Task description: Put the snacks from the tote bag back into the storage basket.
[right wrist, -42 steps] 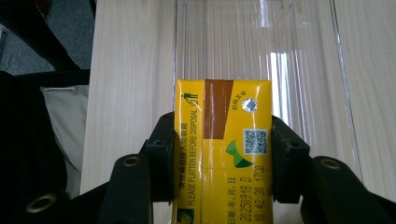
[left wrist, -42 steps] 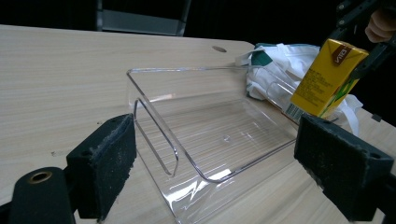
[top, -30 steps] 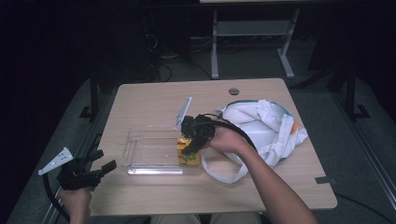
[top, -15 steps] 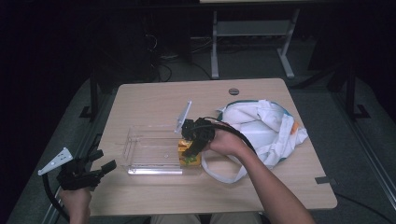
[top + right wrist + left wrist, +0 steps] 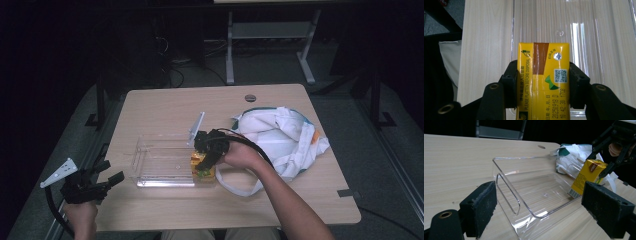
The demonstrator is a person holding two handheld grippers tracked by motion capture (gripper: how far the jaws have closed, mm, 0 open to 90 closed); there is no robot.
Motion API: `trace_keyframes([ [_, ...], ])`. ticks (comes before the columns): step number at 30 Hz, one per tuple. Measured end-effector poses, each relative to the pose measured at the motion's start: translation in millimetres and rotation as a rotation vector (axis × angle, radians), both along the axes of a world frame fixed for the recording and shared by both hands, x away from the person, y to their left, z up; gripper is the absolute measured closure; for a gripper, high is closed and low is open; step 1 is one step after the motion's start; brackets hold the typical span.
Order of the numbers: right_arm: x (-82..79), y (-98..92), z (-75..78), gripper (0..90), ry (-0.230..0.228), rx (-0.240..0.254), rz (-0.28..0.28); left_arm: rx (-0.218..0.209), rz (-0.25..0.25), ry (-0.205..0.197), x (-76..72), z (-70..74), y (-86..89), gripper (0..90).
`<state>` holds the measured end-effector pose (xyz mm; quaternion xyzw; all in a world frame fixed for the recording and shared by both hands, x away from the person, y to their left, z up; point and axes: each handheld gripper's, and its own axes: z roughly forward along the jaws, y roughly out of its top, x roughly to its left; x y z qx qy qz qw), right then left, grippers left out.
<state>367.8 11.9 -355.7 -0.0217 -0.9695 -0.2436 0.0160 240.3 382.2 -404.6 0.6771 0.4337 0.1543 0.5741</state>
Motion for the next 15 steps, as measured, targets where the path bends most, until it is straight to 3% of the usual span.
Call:
trace_keyframes([
  [15,-0.1,2.7,-3.2,51.7,0.002,-0.010,0.010,-0.001,0.002,0.002,-0.5,0.5,0.8,12.6],
])
